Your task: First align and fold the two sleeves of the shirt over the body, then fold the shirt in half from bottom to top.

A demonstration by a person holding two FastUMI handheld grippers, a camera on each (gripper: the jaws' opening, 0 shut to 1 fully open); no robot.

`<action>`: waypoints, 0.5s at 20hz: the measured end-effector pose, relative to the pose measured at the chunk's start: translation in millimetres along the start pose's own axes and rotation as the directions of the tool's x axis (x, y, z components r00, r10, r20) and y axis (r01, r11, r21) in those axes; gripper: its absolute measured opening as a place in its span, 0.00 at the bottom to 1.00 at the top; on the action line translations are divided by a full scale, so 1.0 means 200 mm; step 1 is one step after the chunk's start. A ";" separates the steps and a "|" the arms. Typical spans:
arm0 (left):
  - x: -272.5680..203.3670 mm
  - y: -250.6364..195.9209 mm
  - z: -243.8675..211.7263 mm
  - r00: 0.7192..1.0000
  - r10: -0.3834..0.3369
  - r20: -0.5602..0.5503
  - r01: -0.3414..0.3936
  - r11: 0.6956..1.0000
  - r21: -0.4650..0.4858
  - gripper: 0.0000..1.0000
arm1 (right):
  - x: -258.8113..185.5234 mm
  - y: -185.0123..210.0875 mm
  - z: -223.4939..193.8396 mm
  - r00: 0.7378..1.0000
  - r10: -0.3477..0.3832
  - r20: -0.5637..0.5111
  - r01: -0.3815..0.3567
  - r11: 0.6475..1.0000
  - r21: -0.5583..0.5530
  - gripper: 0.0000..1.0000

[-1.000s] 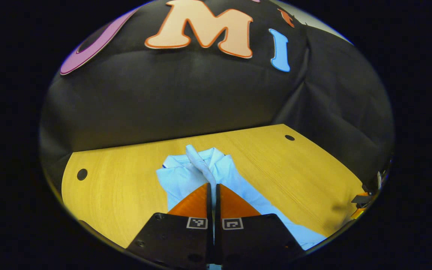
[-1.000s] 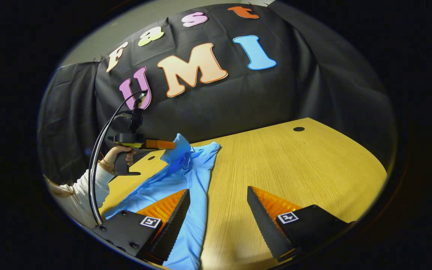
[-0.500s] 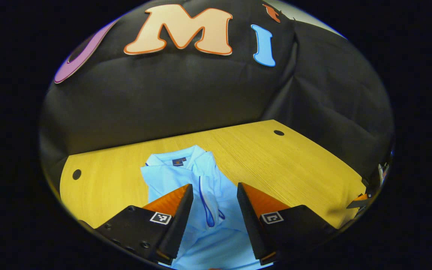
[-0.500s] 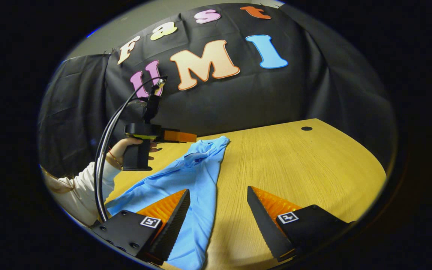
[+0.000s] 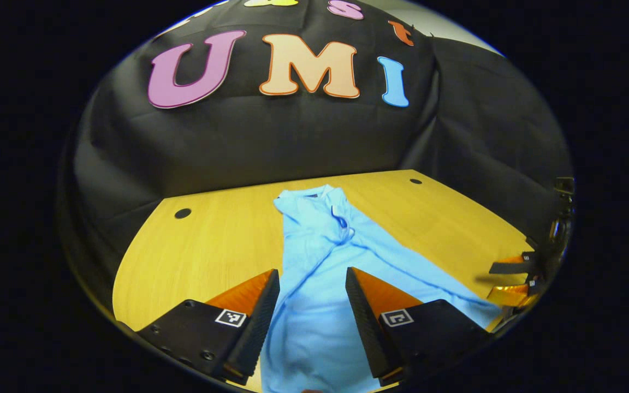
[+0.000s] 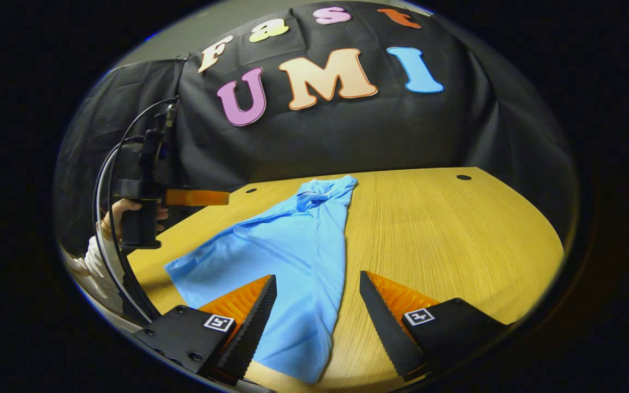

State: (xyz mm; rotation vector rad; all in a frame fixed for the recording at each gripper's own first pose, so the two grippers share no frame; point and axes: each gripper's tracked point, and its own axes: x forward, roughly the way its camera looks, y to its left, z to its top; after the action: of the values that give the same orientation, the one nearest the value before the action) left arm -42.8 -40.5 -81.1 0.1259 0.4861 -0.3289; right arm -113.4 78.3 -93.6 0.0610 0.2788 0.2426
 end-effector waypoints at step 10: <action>-0.35 0.04 -0.64 0.988 0.019 -0.151 -0.029 0.997 -0.070 0.75 | -0.13 0.05 -0.28 0.996 -0.046 -0.072 0.038 0.992 -0.117 0.97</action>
State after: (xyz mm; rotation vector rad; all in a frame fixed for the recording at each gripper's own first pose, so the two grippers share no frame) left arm -154.4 12.4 -159.2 0.0866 0.6446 -0.2790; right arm -155.2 83.5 -140.3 -0.0689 0.3391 0.2189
